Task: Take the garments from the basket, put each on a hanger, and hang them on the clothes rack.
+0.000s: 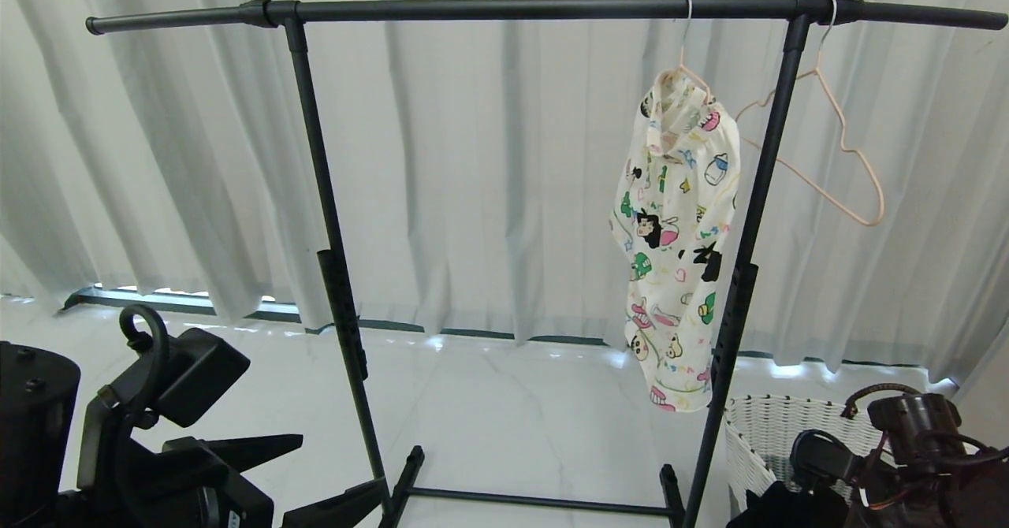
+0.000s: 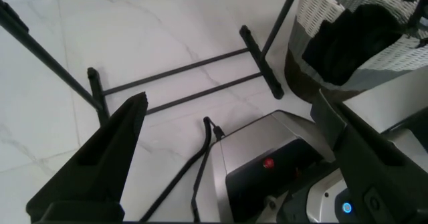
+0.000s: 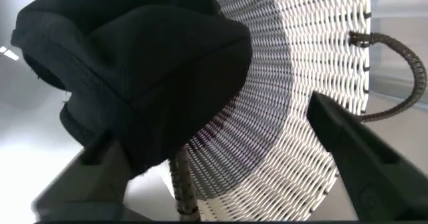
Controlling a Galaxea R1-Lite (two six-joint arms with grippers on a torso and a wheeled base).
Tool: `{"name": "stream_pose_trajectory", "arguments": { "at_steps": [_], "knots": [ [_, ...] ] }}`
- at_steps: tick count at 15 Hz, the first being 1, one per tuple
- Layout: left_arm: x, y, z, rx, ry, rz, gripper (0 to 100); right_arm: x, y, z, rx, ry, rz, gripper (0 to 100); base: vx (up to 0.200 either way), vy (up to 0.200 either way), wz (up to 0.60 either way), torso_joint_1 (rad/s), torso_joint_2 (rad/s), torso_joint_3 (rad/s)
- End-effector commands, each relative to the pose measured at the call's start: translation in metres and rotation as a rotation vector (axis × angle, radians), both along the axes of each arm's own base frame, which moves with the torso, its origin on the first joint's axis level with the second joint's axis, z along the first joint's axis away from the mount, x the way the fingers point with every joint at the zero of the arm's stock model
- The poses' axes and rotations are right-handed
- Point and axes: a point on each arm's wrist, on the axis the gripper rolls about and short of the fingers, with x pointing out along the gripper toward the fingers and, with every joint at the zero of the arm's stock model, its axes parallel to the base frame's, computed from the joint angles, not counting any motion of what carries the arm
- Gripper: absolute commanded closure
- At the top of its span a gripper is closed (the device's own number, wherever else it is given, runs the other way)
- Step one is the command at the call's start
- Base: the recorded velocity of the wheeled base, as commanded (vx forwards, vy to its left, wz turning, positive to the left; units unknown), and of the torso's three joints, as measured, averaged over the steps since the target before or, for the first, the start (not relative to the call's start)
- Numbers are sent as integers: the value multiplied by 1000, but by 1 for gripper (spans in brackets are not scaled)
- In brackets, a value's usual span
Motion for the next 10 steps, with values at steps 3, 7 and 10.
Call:
{"name": "stream_pose_trajectory", "arguments": {
  "at_steps": [3, 7, 10],
  "knots": [
    [-2, 1, -6, 12, 14, 0, 0, -8, 2, 11, 5, -51, 14, 100, 0, 0, 0, 0, 0, 0],
    [-4, 0, -9, 49, 8, 22, 0, -21, 19, 45, 75, -158, 29, 100, 0, 0, 0, 0, 0, 0],
    [-8, -6, -12, 124, -31, 57, 0, -34, 37, 92, 134, -141, 60, 100, 0, 0, 0, 0, 0, 0]
  ]
}}
